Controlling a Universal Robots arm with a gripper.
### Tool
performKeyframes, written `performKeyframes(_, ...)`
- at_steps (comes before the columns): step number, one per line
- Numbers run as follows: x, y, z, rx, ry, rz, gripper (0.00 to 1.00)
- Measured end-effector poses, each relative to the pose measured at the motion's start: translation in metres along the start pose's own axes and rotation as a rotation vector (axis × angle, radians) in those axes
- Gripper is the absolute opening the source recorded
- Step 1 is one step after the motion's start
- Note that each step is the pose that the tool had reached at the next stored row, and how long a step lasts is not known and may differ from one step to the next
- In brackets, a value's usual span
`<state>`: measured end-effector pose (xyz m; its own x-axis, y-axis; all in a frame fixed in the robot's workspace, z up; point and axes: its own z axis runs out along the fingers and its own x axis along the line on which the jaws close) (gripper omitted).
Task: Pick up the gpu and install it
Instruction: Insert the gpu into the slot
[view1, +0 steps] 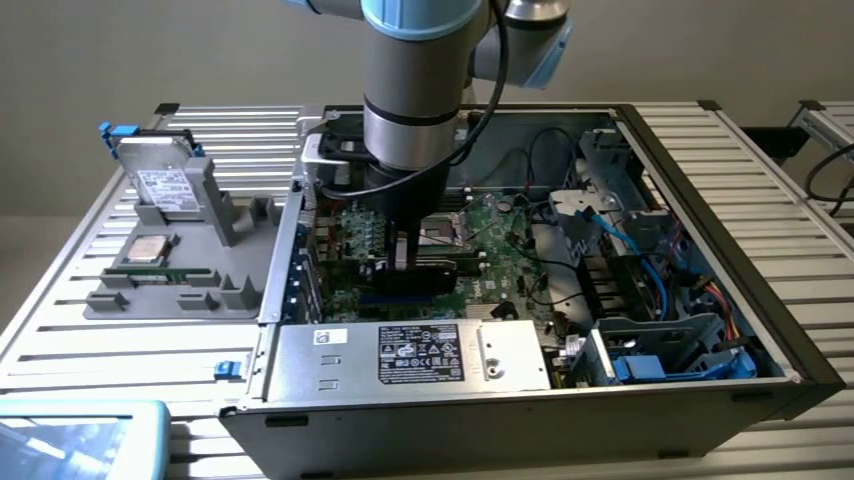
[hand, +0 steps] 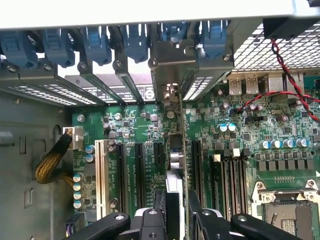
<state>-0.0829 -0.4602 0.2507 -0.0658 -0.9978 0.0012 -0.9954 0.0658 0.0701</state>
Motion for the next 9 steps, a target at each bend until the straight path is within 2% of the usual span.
performKeyframes(3,0.0000,-0.0040,-0.0013,-0.0017,0.0005,0.000,0.28)
performKeyframes(9,0.0012,-0.0042,-0.0014,-0.0025,0.0011,0.000,0.28)
